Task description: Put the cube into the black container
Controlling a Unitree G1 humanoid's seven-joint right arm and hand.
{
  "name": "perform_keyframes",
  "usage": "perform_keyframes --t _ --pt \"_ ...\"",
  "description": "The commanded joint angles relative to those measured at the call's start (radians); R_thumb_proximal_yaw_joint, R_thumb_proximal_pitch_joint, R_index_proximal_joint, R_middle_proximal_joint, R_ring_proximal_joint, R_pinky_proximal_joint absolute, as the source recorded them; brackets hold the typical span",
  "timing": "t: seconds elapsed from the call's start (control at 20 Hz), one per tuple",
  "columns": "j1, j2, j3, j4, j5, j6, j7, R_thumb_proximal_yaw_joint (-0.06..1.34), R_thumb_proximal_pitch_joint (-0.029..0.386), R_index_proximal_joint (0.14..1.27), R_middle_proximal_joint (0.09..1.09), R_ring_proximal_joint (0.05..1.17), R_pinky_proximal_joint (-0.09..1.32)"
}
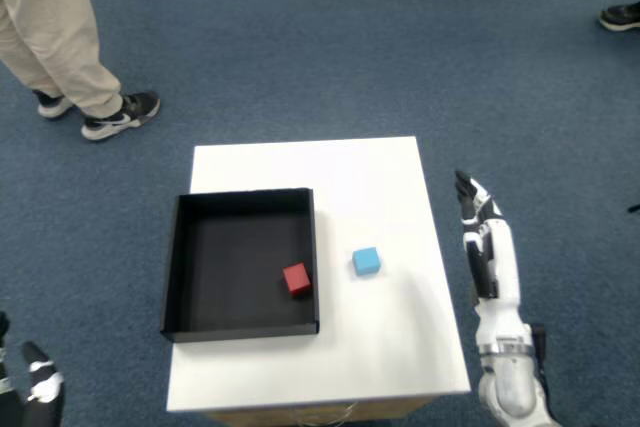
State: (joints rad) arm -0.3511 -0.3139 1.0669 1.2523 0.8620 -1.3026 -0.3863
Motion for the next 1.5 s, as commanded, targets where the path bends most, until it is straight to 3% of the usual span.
perform_keyframes --t 0.05,0.6,1.5 --pt "-0.037 -0.010 -0.030 0.005 0.030 -0.103 0.019 -0.01 0.185 0.29 0.19 0.18 -0.05" --pt "-0.044 0.032 -0.051 0.037 0.058 -0.130 0.071 -0.01 0.188 0.33 0.21 0.19 -0.06" --pt "-0.040 0.043 -0.087 0.077 0.112 -0.109 0.166 -0.02 0.188 0.30 0.20 0.19 -0.05"
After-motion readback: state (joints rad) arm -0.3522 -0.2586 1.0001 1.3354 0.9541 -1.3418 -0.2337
